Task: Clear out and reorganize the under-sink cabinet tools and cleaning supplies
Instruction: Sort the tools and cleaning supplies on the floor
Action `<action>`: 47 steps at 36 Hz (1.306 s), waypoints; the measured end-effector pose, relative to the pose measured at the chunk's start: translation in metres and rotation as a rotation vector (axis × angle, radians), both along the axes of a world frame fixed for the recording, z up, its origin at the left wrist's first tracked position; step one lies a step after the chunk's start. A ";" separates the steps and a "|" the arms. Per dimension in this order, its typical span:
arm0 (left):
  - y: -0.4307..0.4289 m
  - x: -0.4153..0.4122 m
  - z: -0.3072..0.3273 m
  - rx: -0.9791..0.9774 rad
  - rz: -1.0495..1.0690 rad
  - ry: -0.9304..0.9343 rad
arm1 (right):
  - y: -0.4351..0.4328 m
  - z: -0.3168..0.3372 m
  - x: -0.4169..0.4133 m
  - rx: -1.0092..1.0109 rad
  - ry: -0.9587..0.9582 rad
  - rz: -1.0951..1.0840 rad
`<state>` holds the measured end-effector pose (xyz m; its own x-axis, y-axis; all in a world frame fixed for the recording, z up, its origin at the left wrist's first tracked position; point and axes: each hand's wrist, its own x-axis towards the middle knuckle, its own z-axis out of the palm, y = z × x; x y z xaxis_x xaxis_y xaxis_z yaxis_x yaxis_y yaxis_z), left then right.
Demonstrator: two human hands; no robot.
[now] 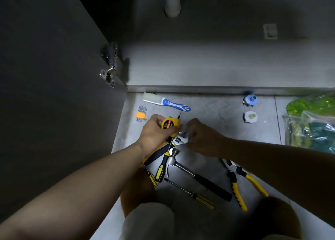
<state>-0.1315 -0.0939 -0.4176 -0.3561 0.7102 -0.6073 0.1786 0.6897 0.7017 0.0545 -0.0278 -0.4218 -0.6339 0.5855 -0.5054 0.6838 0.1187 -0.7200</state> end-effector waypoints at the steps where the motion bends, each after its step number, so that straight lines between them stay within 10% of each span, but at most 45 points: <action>1: 0.002 0.006 0.001 -0.008 0.030 -0.095 | 0.000 0.001 -0.002 0.004 0.056 -0.015; 11: 0.009 0.019 0.006 -0.024 0.054 -0.457 | 0.002 0.007 -0.008 0.131 0.157 -0.138; 22: 0.030 -0.064 -0.039 -0.163 0.109 0.617 | 0.008 0.003 0.024 -0.046 -0.068 -0.091; 33: 0.038 -0.060 -0.053 -0.350 0.050 0.594 | 0.011 0.002 0.070 -0.226 -0.202 -0.128; 40: 0.022 -0.030 -0.024 -0.139 -0.240 0.586 | 0.026 0.015 0.108 -0.184 -0.321 -0.008; 47: 0.059 0.023 0.024 -0.026 -0.636 0.127 | 0.050 0.025 0.167 -0.100 -0.508 -0.092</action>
